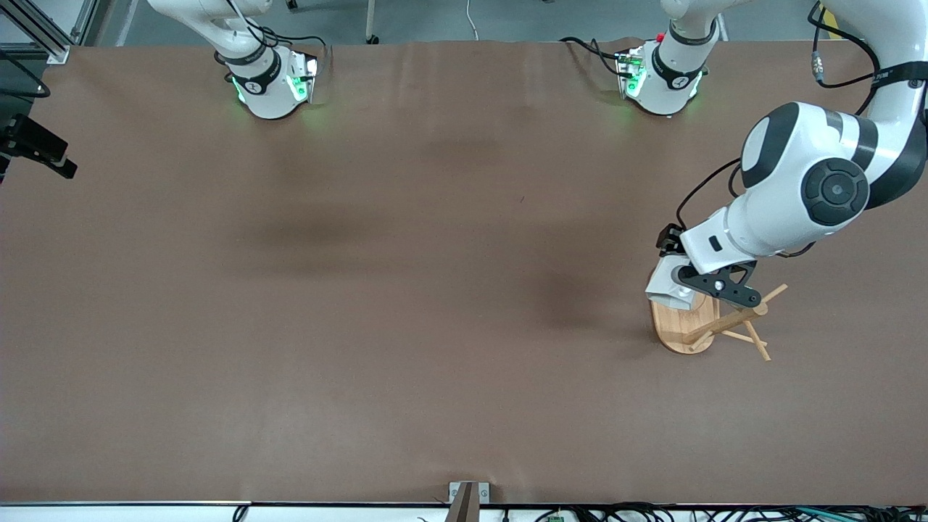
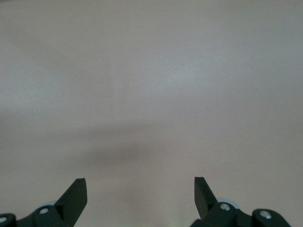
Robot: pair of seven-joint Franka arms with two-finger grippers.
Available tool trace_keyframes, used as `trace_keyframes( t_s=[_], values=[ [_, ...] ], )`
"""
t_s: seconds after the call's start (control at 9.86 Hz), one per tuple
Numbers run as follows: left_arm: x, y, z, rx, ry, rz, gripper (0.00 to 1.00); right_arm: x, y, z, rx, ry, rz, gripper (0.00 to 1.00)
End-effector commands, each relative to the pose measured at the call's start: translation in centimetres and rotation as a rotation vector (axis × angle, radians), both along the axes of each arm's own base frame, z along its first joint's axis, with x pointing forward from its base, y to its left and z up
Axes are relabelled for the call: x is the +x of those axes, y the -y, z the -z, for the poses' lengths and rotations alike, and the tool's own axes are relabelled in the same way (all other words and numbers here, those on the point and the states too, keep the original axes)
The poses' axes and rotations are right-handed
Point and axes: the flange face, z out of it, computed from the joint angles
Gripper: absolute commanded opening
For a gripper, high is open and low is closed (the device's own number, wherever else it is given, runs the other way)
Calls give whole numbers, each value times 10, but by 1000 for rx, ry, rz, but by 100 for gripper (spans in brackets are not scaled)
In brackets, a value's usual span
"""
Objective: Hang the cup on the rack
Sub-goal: 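Move the cup over the wooden rack while the right gripper retracts, then lower the cup's handle hole onto a rack peg with the left gripper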
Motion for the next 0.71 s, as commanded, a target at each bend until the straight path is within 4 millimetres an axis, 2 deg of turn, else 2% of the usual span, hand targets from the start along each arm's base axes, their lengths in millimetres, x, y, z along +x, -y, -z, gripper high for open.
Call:
trace_keyframes(
  t_s=[0.0, 0.61],
  values=[
    [1, -12, 17, 1, -9, 7, 28, 1, 9, 3, -2, 1, -5, 100],
    [10, -17, 30, -24, 4, -5, 28, 1, 4, 6, -1, -10, -35, 100]
  ],
)
